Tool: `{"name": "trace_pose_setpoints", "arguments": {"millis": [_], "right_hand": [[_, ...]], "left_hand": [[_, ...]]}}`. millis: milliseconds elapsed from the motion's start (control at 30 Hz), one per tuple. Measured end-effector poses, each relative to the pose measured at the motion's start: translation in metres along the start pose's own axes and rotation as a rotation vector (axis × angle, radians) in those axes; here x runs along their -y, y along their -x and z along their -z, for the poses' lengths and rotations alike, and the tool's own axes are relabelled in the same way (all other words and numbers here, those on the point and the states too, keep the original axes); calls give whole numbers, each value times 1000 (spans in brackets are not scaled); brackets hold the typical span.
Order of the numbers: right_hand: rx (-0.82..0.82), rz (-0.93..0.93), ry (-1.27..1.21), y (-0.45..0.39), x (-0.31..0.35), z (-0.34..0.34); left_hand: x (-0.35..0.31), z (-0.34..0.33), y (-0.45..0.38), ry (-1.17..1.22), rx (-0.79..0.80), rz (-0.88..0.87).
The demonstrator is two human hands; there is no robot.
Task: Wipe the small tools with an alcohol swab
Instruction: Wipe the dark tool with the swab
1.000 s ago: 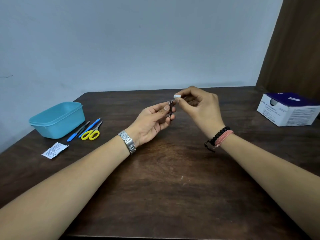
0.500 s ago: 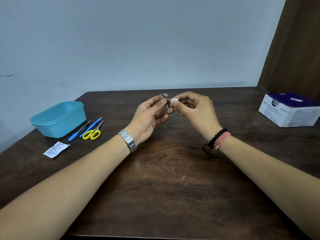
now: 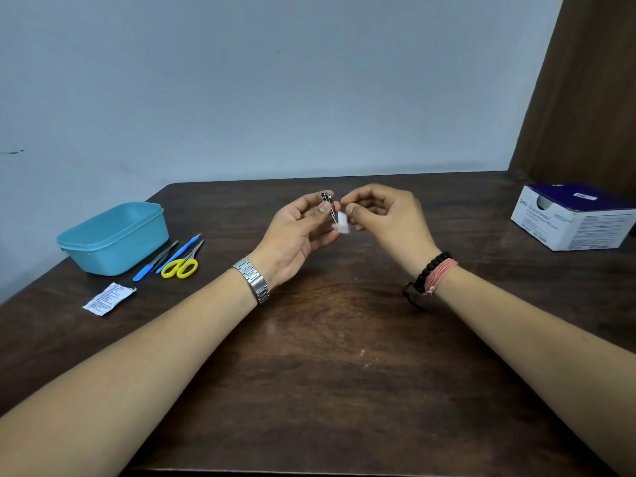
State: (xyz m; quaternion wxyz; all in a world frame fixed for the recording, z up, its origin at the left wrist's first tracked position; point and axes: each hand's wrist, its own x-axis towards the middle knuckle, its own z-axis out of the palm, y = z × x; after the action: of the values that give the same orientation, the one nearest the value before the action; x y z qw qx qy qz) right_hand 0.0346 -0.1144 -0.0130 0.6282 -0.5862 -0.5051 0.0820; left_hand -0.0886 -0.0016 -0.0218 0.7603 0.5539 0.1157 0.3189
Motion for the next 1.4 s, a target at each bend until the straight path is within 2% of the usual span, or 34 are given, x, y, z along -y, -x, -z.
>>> {"name": "trace_pose_setpoints", "arguments": {"millis": [233, 267, 367, 433, 500, 600, 700, 800, 933, 1000, 1167, 1300, 1400], "right_hand": [[40, 56, 217, 0, 2, -3], [92, 59, 304, -1, 4, -1], [430, -52, 541, -7, 10, 15], [590, -106, 674, -10, 8, 25], [681, -112, 740, -11, 4, 31], [721, -107, 697, -11, 0, 28], [706, -123, 640, -11, -3, 26], [609, -130, 539, -12, -6, 28], [399, -157, 142, -16, -9, 31], [337, -163, 45, -17, -10, 29], [221, -210, 24, -14, -18, 20], [128, -126, 209, -13, -21, 16], [160, -109, 248, -11, -19, 13]], "left_hand": [[6, 3, -3, -17, -24, 15], [7, 3, -3, -29, -46, 15], [7, 7, -6, -48, -111, 17], [7, 9, -6, -50, -134, 24], [8, 8, -6, -54, -145, 31], [8, 7, -5, -65, -144, 45], [9, 6, -4, -65, -123, 58], [10, 6, -3, -73, -83, 66], [12, 7, -3, -110, -25, 62], [12, 7, -4, -108, -4, 58], [13, 4, -2, -121, 61, 51], [13, 2, 0, -119, 45, 30], [12, 2, 0, -107, 8, 3]]}}
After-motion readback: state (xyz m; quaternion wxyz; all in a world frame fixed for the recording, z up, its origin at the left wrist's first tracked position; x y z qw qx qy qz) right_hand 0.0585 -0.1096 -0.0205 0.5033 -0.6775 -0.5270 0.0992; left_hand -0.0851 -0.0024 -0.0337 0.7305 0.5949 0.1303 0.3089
